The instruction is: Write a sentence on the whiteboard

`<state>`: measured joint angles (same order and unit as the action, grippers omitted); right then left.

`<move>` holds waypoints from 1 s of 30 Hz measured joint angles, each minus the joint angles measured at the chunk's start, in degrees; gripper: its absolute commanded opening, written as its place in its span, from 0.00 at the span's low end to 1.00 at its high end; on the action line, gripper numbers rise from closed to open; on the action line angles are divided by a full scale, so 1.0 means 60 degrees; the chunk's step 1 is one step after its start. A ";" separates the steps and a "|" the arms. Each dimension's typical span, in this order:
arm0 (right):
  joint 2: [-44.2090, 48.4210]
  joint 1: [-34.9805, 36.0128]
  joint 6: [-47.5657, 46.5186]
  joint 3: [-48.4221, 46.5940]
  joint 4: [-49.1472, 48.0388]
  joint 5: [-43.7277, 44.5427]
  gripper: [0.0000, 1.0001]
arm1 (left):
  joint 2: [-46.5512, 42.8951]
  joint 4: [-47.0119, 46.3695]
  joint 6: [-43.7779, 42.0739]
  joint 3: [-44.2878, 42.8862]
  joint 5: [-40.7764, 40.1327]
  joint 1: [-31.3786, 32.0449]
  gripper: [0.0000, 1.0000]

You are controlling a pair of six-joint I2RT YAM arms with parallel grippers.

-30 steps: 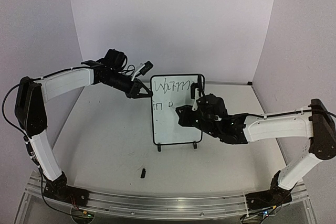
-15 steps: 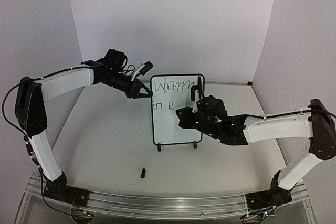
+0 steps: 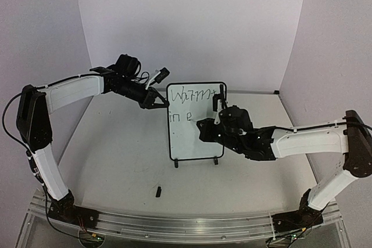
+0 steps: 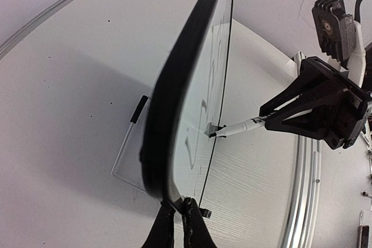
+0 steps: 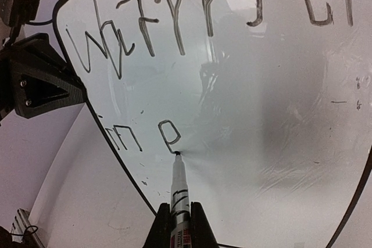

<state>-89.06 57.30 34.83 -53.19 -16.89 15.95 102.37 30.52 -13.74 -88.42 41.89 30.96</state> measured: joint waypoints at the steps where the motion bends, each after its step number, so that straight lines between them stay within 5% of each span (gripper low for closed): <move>1: 0.0051 -0.0002 -0.0010 0.0018 0.0035 0.0048 0.00 | 0.0000 0.0002 0.0000 0.0000 0.0002 0.0000 0.00; 30: 0.0403 -0.0048 -0.0762 -0.0212 0.0104 0.0277 0.00 | 0.0000 0.0004 -0.0004 0.0000 0.0012 0.0004 0.00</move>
<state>-86.64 57.01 30.26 -54.47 -16.27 17.62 102.37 30.55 -13.76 -88.42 41.96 30.98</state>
